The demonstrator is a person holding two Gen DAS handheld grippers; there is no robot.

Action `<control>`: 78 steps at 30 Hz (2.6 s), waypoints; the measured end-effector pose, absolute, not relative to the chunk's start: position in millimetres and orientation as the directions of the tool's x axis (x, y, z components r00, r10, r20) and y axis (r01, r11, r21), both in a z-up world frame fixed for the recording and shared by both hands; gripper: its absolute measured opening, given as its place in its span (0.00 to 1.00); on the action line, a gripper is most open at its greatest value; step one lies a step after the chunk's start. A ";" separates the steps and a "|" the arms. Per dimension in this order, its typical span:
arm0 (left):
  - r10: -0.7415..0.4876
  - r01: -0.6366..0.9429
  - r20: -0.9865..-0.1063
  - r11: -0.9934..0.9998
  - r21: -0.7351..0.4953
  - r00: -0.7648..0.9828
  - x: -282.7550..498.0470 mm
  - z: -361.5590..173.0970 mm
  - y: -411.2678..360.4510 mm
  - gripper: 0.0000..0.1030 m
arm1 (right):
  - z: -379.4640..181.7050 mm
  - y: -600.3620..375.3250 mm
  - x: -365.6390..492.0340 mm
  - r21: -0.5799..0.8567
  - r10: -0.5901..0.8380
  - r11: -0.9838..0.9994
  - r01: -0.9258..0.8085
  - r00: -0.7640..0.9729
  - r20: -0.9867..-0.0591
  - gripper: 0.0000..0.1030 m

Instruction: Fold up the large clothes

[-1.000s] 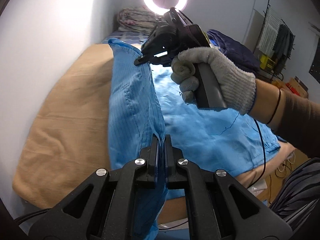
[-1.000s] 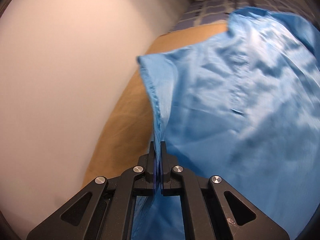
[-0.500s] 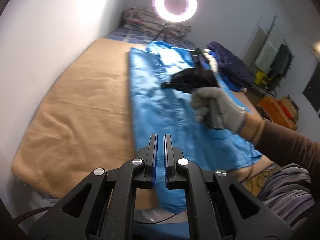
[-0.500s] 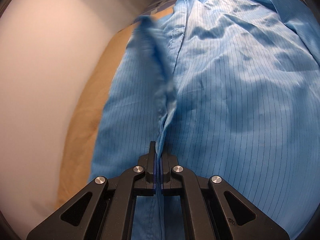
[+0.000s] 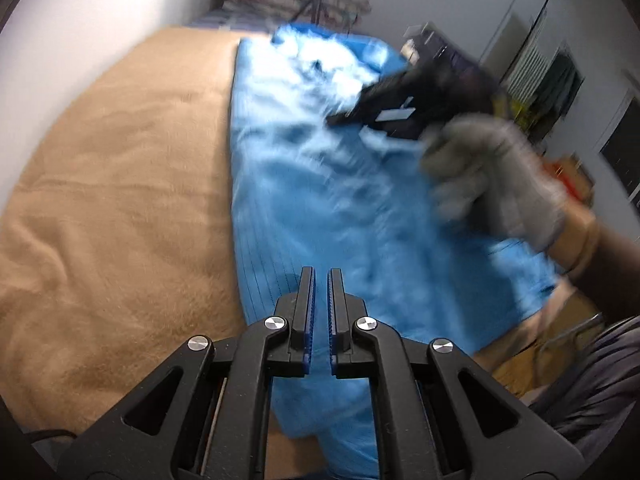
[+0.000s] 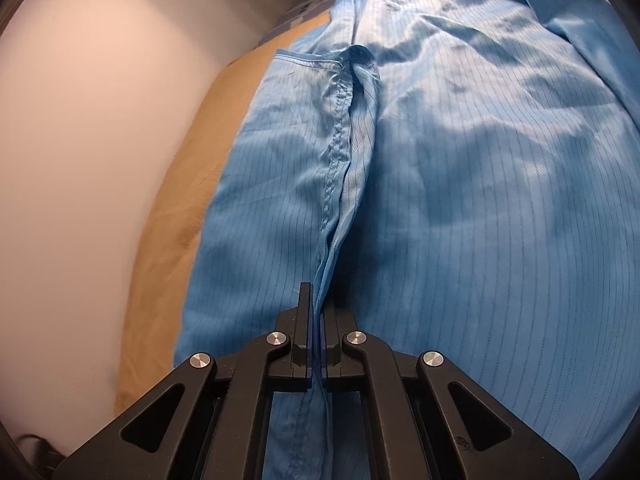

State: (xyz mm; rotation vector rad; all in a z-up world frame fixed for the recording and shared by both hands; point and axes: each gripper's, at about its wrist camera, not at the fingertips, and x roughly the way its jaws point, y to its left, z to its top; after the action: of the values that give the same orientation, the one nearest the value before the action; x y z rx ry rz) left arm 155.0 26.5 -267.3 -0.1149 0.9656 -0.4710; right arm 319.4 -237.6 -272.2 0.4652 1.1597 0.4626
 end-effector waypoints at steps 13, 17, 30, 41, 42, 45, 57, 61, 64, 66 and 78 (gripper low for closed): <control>-0.427 0.237 -0.746 0.904 -0.355 0.511 151.2 -263.2 71.9 0.02 | -259.8 -249.8 220.6 0.574 0.608 0.787 -0.227 0.127 -0.783 0.30; -0.430 0.247 -0.740 0.903 -0.352 0.518 148.4 -259.5 72.9 0.02 | -259.2 -229.3 192.4 0.560 0.604 0.773 -0.298 0.075 -0.793 0.03; -0.452 0.359 -0.760 0.882 -0.304 0.467 153.1 -288.4 24.9 0.02 | -230.7 -233.2 139.2 0.416 0.503 0.832 -0.367 0.184 -0.845 0.08; -0.390 0.371 -0.704 0.909 -0.191 0.593 159.6 -200.3 29.3 0.35 | -154.3 -350.4 97.9 0.385 0.450 0.893 -0.232 0.470 -0.760 0.38; -0.390 0.371 -0.688 0.910 -0.186 0.612 160.0 -189.1 31.3 0.46 | -145.2 -365.4 93.1 0.380 0.434 0.901 -0.211 0.492 -0.755 0.38; -0.405 0.386 -0.639 0.905 -0.179 0.654 163.4 -153.3 32.1 0.48 | -132.6 -384.7 97.7 0.351 0.382 0.922 -0.166 0.543 -0.747 0.40; -0.396 0.494 -0.629 0.869 -0.023 0.668 170.8 -71.5 -17.6 0.56 | -109.0 -498.6 78.3 0.173 0.108 0.984 0.042 0.629 -0.770 0.61; -0.360 0.518 -0.657 0.854 0.055 0.662 156.8 -85.0 -35.3 0.57 | -130.1 -542.5 74.0 0.198 0.053 0.965 0.170 0.614 -0.787 0.61; -0.381 0.536 -0.681 0.844 0.020 0.625 151.4 -98.3 -46.3 0.57 | -149.8 -569.4 69.5 0.203 0.015 0.946 0.251 0.592 -0.806 0.61; -0.403 0.543 -0.688 0.839 -0.015 0.604 150.2 -104.9 -52.6 0.57 | -165.2 -587.0 63.9 0.203 -0.010 0.929 0.309 0.571 -0.821 0.61; -0.431 0.582 -0.746 0.810 -0.071 0.509 153.4 -158.7 -99.2 0.57 | -226.5 -645.8 52.0 0.366 0.108 0.830 0.421 0.522 -0.846 0.61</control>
State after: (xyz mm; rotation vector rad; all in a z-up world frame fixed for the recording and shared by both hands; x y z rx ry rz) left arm 153.4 -99.2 -158.7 0.1981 0.8379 -0.6144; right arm 52.0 -645.8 -226.5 0.5856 1.0186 -0.2011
